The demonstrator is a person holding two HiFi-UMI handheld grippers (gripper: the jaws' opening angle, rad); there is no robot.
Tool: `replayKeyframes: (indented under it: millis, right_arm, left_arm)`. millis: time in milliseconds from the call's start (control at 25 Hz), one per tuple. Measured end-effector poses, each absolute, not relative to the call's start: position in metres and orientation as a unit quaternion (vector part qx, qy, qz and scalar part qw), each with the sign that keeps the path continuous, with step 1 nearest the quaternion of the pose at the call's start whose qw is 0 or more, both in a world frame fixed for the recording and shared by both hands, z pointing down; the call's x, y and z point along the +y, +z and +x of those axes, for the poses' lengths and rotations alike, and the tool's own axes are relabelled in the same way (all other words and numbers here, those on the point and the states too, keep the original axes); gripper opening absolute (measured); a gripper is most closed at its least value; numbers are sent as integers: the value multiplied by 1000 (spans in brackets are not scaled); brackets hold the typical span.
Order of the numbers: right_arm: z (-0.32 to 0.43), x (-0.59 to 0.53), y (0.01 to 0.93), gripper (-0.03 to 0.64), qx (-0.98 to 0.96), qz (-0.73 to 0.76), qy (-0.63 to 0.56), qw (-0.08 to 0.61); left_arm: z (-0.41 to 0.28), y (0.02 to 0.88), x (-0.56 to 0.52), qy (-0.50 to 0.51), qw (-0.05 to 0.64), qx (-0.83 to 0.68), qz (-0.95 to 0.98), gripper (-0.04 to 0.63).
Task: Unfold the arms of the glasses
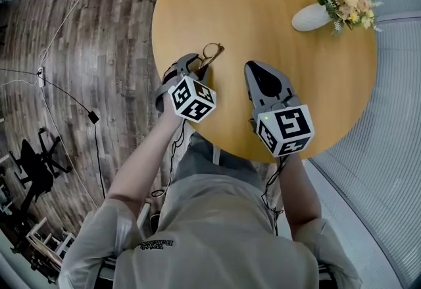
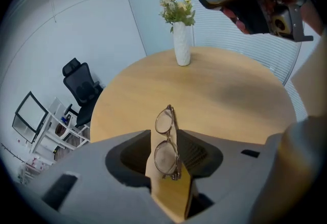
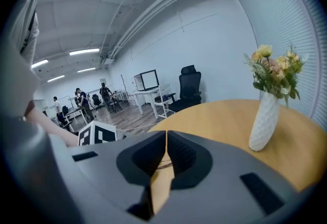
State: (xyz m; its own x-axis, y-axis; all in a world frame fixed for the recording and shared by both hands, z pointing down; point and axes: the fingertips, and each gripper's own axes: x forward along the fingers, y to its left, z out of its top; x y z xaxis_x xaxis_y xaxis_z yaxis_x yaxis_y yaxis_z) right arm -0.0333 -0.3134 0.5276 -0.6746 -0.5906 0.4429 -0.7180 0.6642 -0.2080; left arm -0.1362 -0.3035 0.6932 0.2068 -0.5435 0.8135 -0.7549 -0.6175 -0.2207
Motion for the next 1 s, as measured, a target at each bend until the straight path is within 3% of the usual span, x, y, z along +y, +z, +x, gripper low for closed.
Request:
replayKeyframes:
  millis: [400, 720, 1000]
  right_arm:
    - [-28, -311, 548, 31, -888, 372, 205, 180]
    - [-28, -301, 555, 31, -885, 371, 211, 185]
    - [-27, -290, 544, 31, -888, 371, 204, 181]
  left_arm:
    - [-137, 730, -310, 519, 114, -392, 751, 153]
    - [-145, 723, -316, 519, 74, -412, 745, 56]
    - [-151, 692, -313, 477, 80, -444, 755, 48]
